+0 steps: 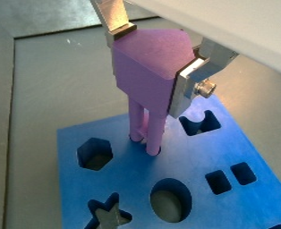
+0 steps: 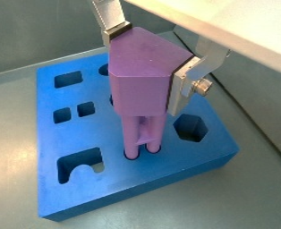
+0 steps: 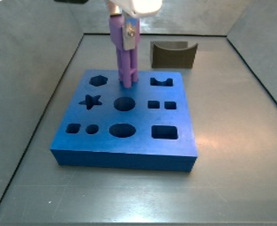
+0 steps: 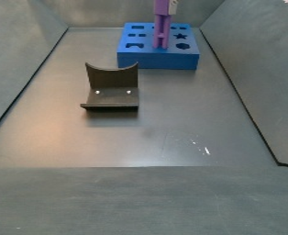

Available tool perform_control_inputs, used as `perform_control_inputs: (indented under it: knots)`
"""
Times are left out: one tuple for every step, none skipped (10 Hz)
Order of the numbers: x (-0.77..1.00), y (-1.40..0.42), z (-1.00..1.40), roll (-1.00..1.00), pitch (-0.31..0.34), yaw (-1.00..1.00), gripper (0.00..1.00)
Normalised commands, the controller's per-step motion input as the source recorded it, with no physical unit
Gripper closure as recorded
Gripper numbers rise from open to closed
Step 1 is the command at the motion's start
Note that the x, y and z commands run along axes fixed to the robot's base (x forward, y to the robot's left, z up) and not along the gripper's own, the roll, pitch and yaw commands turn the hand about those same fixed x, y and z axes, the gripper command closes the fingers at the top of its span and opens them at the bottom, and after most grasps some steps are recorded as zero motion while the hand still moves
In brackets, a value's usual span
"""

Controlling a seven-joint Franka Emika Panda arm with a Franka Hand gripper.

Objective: Insert the 3 prong object.

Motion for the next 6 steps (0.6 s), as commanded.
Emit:
perform_control_inputs:
  knots:
    - [0.03, 0.0, -0.42, 0.0, -0.053, 0.0, 1.0]
    - [0.11, -0.03, -0.48, 0.06, 0.0, 0.0, 1.0]
    - [0.16, -0.02, -0.44, 0.12, 0.03, 0.0, 1.0]
    - [0.05, 0.0, -0.25, 0.11, 0.031, 0.0, 1.0]
    - [-0.01, 0.0, 0.0, 0.0, -0.059, 0.0, 1.0]
    - [0.0, 0.0, 0.0, 0.0, 0.0, 0.0, 1.0]
